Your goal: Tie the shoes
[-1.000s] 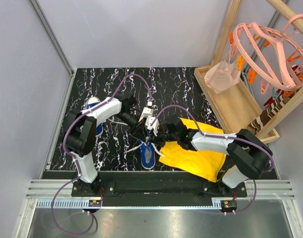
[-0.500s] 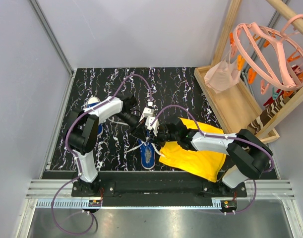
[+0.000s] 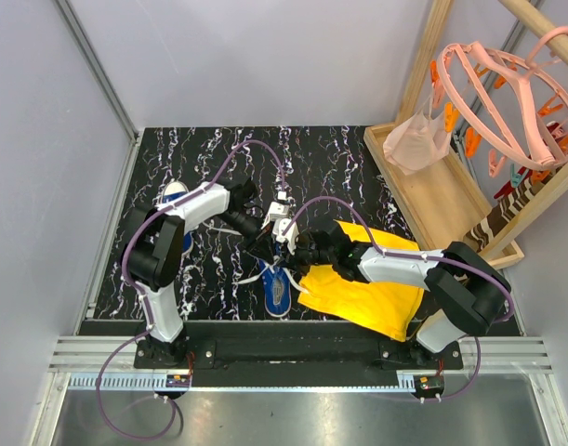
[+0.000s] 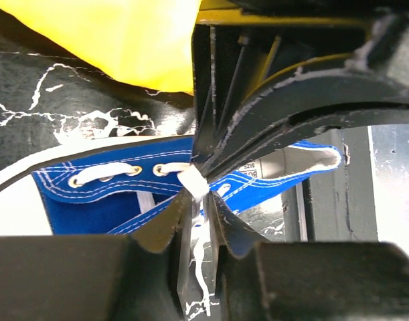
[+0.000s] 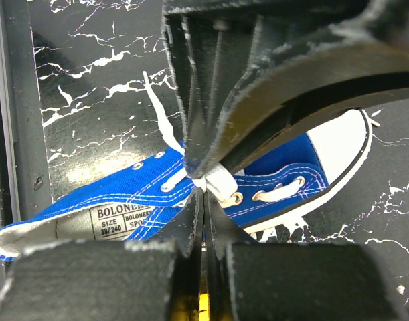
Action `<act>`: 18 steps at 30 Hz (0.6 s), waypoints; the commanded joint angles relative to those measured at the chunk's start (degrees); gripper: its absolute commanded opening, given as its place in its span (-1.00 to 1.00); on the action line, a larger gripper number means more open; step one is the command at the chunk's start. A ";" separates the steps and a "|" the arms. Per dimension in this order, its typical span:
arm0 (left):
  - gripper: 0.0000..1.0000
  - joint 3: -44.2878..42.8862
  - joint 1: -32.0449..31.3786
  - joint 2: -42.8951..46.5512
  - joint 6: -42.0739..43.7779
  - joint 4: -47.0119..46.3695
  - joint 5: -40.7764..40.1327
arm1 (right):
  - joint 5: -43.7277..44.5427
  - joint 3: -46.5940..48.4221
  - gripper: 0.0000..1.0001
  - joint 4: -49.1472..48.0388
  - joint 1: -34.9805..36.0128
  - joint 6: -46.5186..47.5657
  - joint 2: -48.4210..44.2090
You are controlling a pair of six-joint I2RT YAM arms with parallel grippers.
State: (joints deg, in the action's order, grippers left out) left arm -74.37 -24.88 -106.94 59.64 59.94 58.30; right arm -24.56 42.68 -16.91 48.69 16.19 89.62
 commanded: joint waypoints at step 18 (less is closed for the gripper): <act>-1.00 4.49 -0.78 9.29 2.32 -5.80 -3.10 | -11.38 5.40 -0.40 8.81 -10.98 -11.79 -5.78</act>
State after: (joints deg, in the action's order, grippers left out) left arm -71.40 -24.34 -101.73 56.88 53.76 56.05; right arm -33.56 44.45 -11.81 43.90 12.47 85.21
